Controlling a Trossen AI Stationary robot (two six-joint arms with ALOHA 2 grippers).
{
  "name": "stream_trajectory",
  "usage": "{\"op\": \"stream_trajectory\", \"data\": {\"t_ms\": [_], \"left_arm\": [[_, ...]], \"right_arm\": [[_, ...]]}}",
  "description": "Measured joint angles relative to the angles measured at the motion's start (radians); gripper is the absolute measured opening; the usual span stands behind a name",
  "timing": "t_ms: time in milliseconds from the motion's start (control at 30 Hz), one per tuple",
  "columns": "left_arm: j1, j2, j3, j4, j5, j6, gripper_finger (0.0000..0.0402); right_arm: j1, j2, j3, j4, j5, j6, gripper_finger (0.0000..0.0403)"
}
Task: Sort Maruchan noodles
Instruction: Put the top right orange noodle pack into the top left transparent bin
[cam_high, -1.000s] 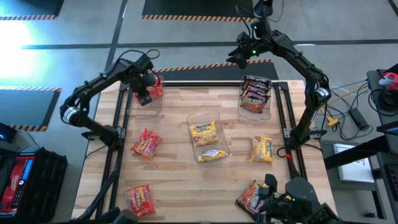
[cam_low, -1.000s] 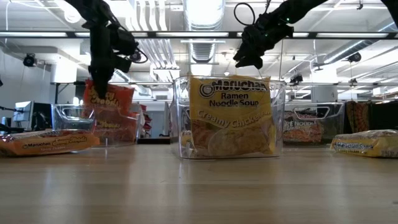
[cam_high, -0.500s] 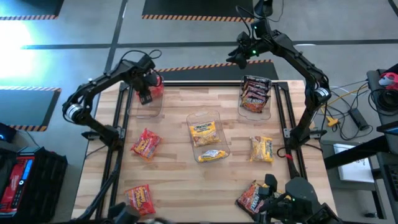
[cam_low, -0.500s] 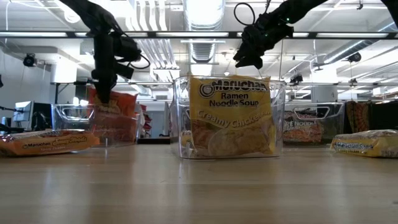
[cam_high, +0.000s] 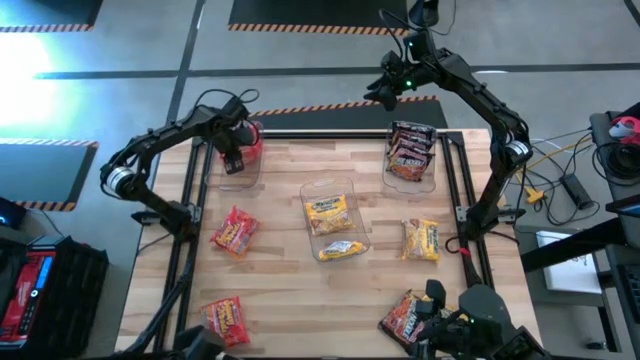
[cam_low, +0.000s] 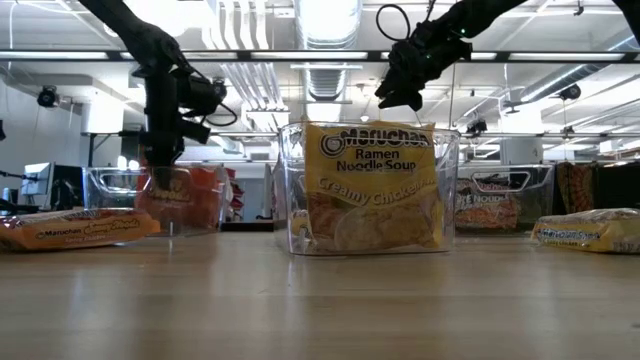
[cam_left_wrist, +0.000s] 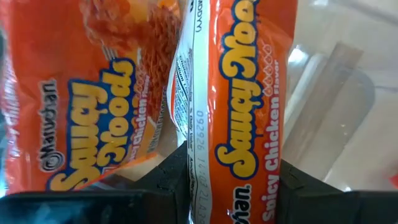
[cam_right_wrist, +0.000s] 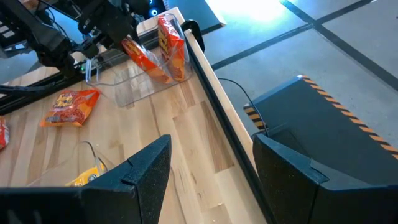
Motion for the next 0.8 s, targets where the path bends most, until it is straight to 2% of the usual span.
{"op": "stream_trajectory", "data": {"t_ms": [267, 667, 800], "left_arm": [[0.024, 0.006, -0.008, 0.06, -0.005, 0.006, 0.0133], [0.036, 0.006, -0.008, 0.119, -0.128, 0.007, 0.016], [0.036, 0.006, -0.008, 0.147, -0.135, -0.011, 0.0161]], "right_arm": [[0.0, 0.0, 0.0, 0.0, 0.0, 0.0, 0.0215], [0.0, 0.0, 0.0, 0.0, 0.0, 0.0, 0.0215], [0.0, 0.0, 0.0, 0.0, 0.0, 0.0, 0.0215]]}}
